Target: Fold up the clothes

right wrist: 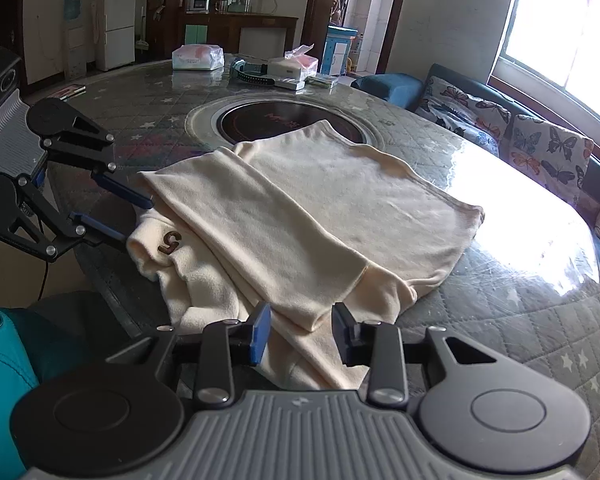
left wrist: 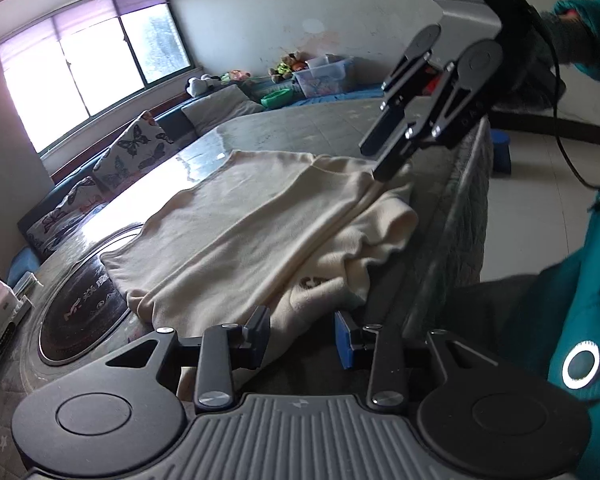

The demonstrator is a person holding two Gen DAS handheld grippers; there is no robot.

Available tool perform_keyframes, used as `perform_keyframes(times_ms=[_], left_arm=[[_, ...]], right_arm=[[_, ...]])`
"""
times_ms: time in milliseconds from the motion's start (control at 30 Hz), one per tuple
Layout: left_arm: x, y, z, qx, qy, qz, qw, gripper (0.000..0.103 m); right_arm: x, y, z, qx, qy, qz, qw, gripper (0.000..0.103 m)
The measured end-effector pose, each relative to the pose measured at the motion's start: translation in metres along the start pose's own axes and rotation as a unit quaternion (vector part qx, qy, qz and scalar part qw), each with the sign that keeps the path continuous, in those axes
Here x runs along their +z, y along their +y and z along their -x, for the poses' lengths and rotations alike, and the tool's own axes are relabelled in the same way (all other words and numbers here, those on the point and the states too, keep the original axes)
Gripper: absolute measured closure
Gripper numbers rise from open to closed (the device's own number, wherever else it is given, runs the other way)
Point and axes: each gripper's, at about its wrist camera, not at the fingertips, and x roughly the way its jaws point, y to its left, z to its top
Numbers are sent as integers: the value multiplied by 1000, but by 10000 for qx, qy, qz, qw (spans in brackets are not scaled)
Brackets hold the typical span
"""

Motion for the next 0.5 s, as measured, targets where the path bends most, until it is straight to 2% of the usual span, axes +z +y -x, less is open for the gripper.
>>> perform_keyframes(times_ms=[100,233,300,333,367,400,500], left_arm=[[-2,-2,0,43,15,-205,9998,65],[0,-3,-6,20,-84,-190,9998,65],[1,-1,-8,-30,-138,-53,9999,71],[2,1,-8,-57,-165,24,9998,81],[4,2,-9,-85,-191,102,9997,86],[5,7,-9,-96,-216,253,9994,89],[12,24,-8,-129,-294,816,9961,93]], right_arm=[[-1,1,0,16,25,27,10000,68],[-2,2,-1,29,41,44,10000,67],[-3,4,0,20,43,103,9999,64],[-3,5,1,19,49,137,9999,64],[-4,6,2,27,62,170,9998,64],[-4,6,2,30,72,202,9998,63],[-8,10,5,54,103,424,9990,53]])
